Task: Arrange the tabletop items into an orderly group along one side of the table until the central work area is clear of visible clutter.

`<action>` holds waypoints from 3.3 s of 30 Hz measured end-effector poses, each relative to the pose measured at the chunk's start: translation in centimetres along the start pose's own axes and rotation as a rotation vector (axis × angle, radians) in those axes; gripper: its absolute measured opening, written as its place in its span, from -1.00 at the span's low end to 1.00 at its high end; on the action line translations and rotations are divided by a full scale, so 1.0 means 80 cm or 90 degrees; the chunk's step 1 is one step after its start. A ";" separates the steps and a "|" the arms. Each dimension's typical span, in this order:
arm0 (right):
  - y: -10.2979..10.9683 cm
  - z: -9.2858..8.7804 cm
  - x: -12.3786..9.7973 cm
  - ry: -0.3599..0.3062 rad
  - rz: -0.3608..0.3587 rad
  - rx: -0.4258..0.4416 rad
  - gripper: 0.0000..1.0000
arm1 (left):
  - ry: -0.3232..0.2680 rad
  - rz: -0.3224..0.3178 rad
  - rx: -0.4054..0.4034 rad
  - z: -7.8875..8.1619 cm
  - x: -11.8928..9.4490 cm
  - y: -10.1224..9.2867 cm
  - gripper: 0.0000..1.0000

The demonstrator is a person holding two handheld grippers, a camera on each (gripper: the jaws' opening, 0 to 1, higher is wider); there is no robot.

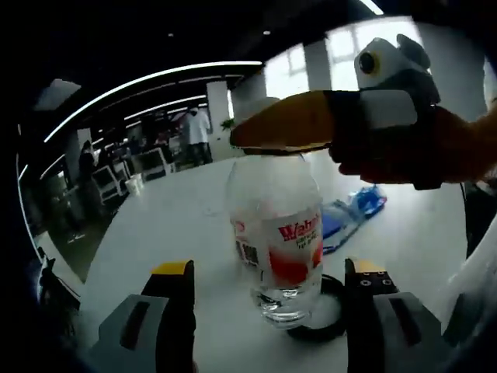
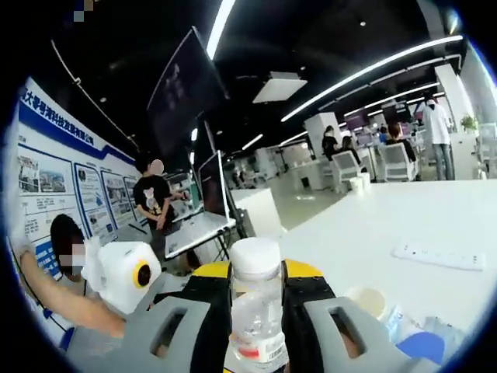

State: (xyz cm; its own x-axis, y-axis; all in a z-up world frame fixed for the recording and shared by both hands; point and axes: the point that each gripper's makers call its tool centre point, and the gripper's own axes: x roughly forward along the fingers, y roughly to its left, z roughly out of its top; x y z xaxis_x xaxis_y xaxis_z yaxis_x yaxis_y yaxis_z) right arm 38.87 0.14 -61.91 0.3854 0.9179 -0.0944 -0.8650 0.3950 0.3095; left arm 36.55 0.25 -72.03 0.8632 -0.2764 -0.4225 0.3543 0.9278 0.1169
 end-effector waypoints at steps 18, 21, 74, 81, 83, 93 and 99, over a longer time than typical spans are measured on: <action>0.004 0.018 0.050 0.003 -0.032 -0.064 -0.61 | 0.013 0.121 -0.077 -0.006 0.024 0.055 -0.25; 0.003 0.018 0.053 0.008 -0.032 -0.078 -0.61 | 0.009 0.107 -0.082 -0.004 0.028 0.057 -0.26; -0.086 -0.040 0.113 0.141 0.003 -0.234 -0.61 | 0.046 -0.073 -0.029 -0.047 0.150 0.087 -0.28; -0.099 -0.052 0.115 0.153 -0.010 -0.223 -0.61 | 0.056 -0.079 -0.034 -0.058 0.161 0.085 -0.27; -0.103 -0.054 0.116 0.154 -0.013 -0.220 -0.61 | 0.059 -0.080 -0.035 -0.060 0.163 0.086 -0.27; -0.109 -0.059 0.117 0.155 -0.023 -0.205 -0.61 | 0.060 -0.086 -0.043 -0.065 0.171 0.086 -0.27; -0.112 -0.058 0.118 0.148 -0.025 -0.198 -0.61 | 0.055 -0.089 -0.053 -0.064 0.174 0.086 -0.27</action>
State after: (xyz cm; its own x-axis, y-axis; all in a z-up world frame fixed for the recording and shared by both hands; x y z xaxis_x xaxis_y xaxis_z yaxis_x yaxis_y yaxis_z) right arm 48.76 5.43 -69.94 0.3673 0.8719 -0.3238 -0.9211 0.3893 0.0035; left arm 49.16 4.05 -81.67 0.7724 -0.3852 -0.5050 0.4348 0.9003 -0.0217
